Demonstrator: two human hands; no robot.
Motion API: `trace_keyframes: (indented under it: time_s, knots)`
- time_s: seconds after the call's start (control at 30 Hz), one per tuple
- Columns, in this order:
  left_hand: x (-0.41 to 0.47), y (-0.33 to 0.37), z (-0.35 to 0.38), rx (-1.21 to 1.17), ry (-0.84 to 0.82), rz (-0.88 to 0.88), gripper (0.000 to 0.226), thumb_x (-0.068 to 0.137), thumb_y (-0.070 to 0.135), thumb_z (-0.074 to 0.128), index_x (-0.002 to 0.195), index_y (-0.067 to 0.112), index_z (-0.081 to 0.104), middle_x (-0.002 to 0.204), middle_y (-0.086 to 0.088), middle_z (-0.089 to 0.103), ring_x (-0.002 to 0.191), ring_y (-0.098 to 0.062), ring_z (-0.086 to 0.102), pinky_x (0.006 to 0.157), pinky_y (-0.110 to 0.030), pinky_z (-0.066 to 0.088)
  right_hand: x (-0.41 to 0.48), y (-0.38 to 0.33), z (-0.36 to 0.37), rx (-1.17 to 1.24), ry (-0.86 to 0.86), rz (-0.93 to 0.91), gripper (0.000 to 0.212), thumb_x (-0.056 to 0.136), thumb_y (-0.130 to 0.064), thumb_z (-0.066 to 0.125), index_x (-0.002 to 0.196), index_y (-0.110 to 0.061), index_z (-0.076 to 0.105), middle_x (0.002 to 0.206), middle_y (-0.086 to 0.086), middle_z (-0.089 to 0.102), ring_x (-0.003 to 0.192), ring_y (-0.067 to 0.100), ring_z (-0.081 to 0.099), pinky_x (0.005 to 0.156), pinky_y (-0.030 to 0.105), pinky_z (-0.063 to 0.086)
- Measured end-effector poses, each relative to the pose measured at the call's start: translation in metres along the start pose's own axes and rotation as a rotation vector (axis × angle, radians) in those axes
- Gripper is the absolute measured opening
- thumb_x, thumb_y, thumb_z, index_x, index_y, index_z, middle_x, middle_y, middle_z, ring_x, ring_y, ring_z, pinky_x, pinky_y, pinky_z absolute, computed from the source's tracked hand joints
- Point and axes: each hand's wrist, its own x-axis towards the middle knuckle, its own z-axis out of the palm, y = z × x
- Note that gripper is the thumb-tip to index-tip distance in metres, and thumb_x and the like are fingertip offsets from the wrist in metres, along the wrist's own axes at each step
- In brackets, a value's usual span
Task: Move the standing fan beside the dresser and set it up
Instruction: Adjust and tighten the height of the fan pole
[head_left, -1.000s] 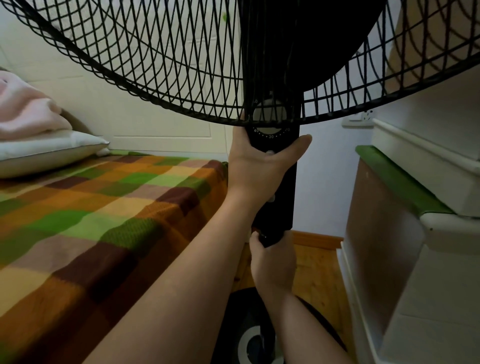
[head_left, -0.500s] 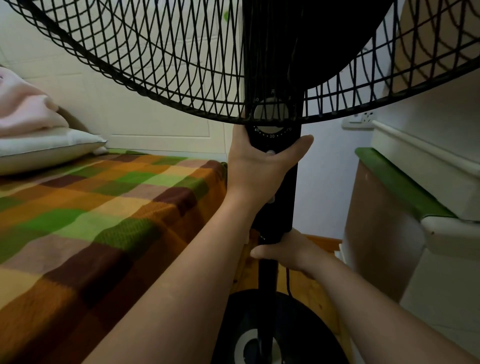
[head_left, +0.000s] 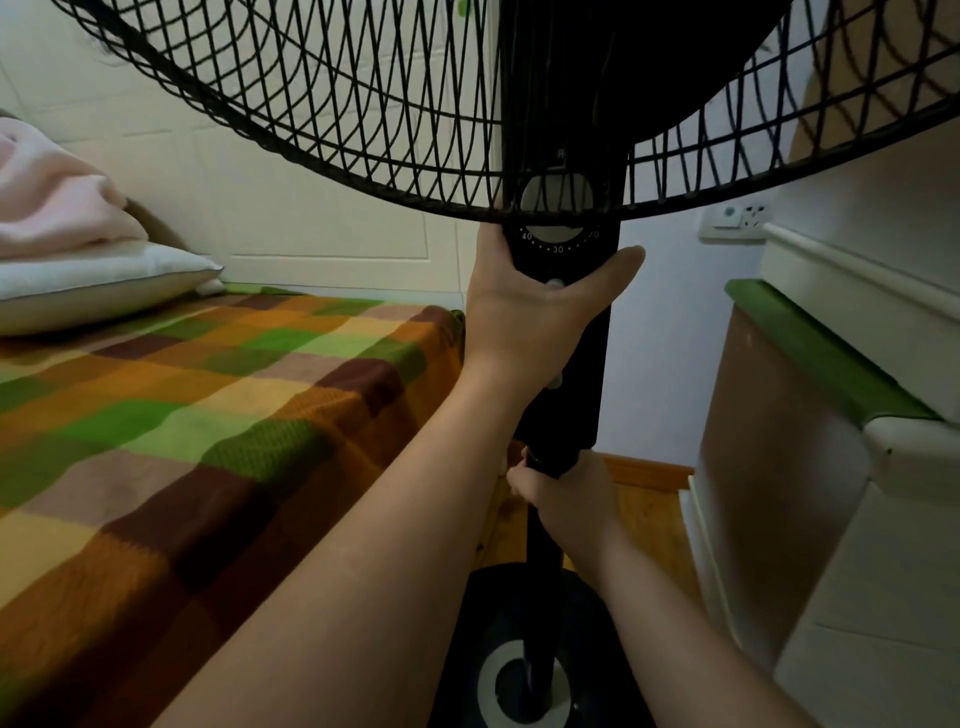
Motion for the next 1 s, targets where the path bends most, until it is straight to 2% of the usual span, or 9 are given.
trace_keyframes:
  time_s: [0.07,0.13,0.27,0.43,0.53,0.63,0.7,0.8,1.0]
  knots:
    - [0.000,0.000,0.000,-0.008,0.003,0.004,0.071,0.072,0.028,0.090,0.129,0.019,0.050,0.116,0.009,0.064,0.109,-0.005,0.063,0.090,-0.024,0.058,-0.003,0.002,0.011,0.078,0.108,-0.034,0.029,0.079,0.004,0.062,0.062,-0.012,0.043,0.053,0.000,0.043,0.048,0.010,0.040,0.045,0.017,0.031]
    - [0.000,-0.001,0.000,-0.008,0.007,0.006,0.071,0.072,0.028,0.090,0.129,0.018,0.050,0.117,0.009,0.064,0.109,-0.006,0.063,0.089,-0.023,0.058,-0.007,0.001,0.026,0.094,0.292,-0.067,0.018,0.080,-0.001,0.065,0.077,-0.016,0.057,0.062,-0.005,0.054,0.052,0.007,0.051,0.044,0.016,0.037]
    - [0.000,-0.002,0.001,0.006,0.011,0.006,0.072,0.071,0.030,0.090,0.129,0.018,0.049,0.117,0.007,0.063,0.109,-0.007,0.063,0.091,-0.028,0.059,-0.007,0.004,0.040,0.135,0.499,0.001,0.023,0.086,-0.016,0.070,0.106,-0.022,0.061,0.091,-0.006,0.068,0.085,0.012,0.067,0.070,0.030,0.060]
    - [0.001,-0.002,0.000,-0.004,0.010,0.009,0.072,0.071,0.029,0.090,0.130,0.018,0.050,0.117,0.008,0.064,0.109,-0.006,0.063,0.091,-0.025,0.058,-0.002,0.009,0.009,-0.025,0.116,-0.032,0.015,0.083,-0.023,0.069,0.096,-0.025,0.061,0.076,-0.006,0.063,0.061,0.005,0.058,0.050,0.016,0.044]
    - [0.001,-0.002,0.000,0.003,0.008,0.017,0.072,0.072,0.027,0.090,0.130,0.017,0.049,0.117,0.008,0.064,0.109,-0.006,0.063,0.092,-0.025,0.057,0.006,-0.008,-0.017,-0.203,-0.098,0.045,0.023,0.080,-0.028,0.075,0.098,-0.028,0.061,0.086,-0.008,0.062,0.077,0.006,0.058,0.061,0.022,0.046]
    - [0.001,-0.002,0.001,-0.018,0.018,0.015,0.070,0.072,0.024,0.090,0.129,0.016,0.051,0.114,0.008,0.065,0.108,-0.006,0.063,0.092,-0.024,0.057,0.014,-0.021,-0.026,-0.316,-0.234,0.100,0.026,0.080,-0.027,0.075,0.100,-0.012,0.066,0.094,0.006,0.066,0.085,0.016,0.060,0.071,0.034,0.052]
    - [0.001,-0.003,0.001,-0.017,0.023,0.009,0.069,0.071,0.025,0.091,0.128,0.017,0.051,0.113,0.010,0.064,0.107,-0.004,0.063,0.090,-0.022,0.057,0.013,-0.019,-0.022,-0.255,-0.240,0.098,0.015,0.079,-0.018,0.073,0.091,-0.009,0.068,0.094,0.011,0.068,0.087,0.019,0.063,0.079,0.038,0.054]
    - [0.001,-0.003,0.001,-0.004,0.020,0.017,0.070,0.071,0.027,0.091,0.128,0.019,0.050,0.114,0.011,0.063,0.108,-0.004,0.062,0.090,-0.020,0.057,0.008,-0.012,-0.016,-0.102,-0.173,0.090,0.006,0.078,-0.010,0.072,0.083,-0.012,0.071,0.091,0.000,0.072,0.091,0.015,0.065,0.083,0.034,0.054]
    - [0.001,-0.003,0.001,0.005,0.019,0.020,0.072,0.071,0.028,0.090,0.130,0.018,0.050,0.118,0.008,0.063,0.111,-0.006,0.062,0.091,-0.022,0.057,0.006,-0.005,-0.007,-0.046,-0.071,0.056,0.020,0.075,-0.005,0.066,0.085,0.009,0.056,0.085,0.027,0.063,0.074,0.031,0.058,0.069,0.034,0.046]
